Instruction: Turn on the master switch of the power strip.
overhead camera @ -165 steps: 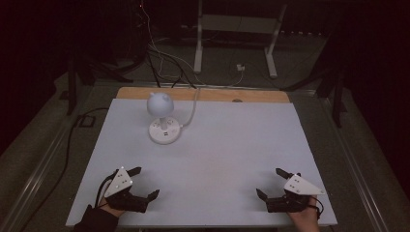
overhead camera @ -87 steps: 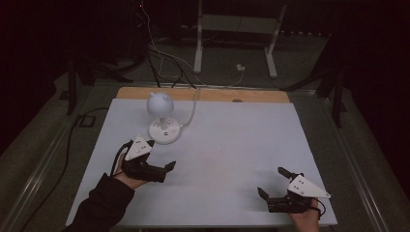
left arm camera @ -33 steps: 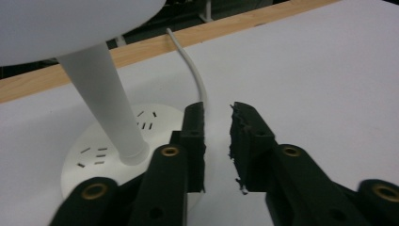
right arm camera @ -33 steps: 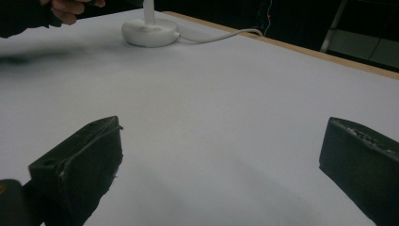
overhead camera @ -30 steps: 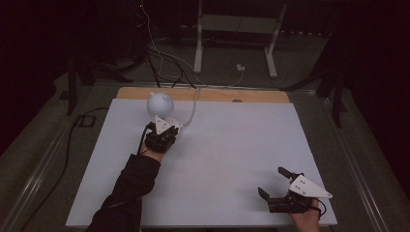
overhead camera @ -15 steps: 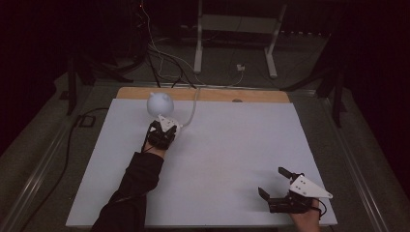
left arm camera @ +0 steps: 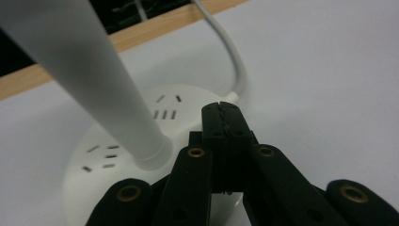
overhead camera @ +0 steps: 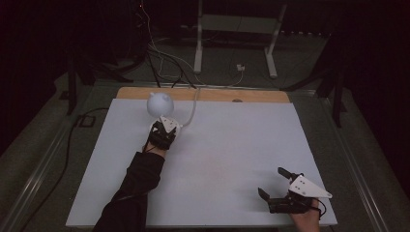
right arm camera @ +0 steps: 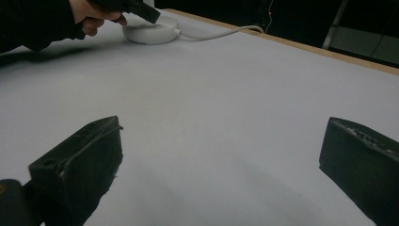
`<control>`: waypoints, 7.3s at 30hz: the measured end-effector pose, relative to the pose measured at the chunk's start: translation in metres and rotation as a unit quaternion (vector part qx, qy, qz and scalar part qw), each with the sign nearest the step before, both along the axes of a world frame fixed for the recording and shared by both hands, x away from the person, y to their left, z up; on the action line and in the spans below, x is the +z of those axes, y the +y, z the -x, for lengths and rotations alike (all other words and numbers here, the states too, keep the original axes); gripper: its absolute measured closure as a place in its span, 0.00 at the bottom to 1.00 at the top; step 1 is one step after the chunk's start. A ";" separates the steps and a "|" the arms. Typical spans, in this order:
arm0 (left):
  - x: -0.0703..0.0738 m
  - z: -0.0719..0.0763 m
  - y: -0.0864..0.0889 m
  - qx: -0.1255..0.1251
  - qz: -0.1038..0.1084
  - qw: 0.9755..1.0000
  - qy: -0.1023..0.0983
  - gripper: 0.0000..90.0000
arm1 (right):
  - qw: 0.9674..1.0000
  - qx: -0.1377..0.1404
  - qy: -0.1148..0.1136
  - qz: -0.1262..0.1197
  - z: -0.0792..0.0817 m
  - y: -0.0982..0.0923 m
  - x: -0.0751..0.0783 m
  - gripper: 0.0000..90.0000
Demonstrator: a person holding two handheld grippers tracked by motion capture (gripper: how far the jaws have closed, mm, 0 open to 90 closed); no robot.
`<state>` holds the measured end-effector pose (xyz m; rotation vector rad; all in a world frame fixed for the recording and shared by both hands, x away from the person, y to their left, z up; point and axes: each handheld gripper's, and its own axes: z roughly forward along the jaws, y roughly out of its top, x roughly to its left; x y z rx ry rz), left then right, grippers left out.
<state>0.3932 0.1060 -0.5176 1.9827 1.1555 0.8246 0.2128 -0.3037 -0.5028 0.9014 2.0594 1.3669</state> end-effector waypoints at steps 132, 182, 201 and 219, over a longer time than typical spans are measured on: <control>0.077 0.065 0.019 -0.231 0.095 0.962 0.114 0.00 | 1.000 -0.002 0.000 0.005 0.001 0.002 0.000 0.00; 0.008 0.150 0.088 -0.253 0.061 0.956 0.134 0.00 | 1.000 0.006 0.002 0.009 0.002 0.005 0.000 0.00; -0.009 0.170 0.118 -0.207 0.086 0.963 0.150 0.00 | 1.000 0.008 0.003 0.010 0.002 0.003 0.000 0.00; -0.011 0.168 0.120 -0.198 0.110 0.967 0.114 0.00 | 1.000 0.012 0.007 0.013 0.001 0.006 -0.001 0.00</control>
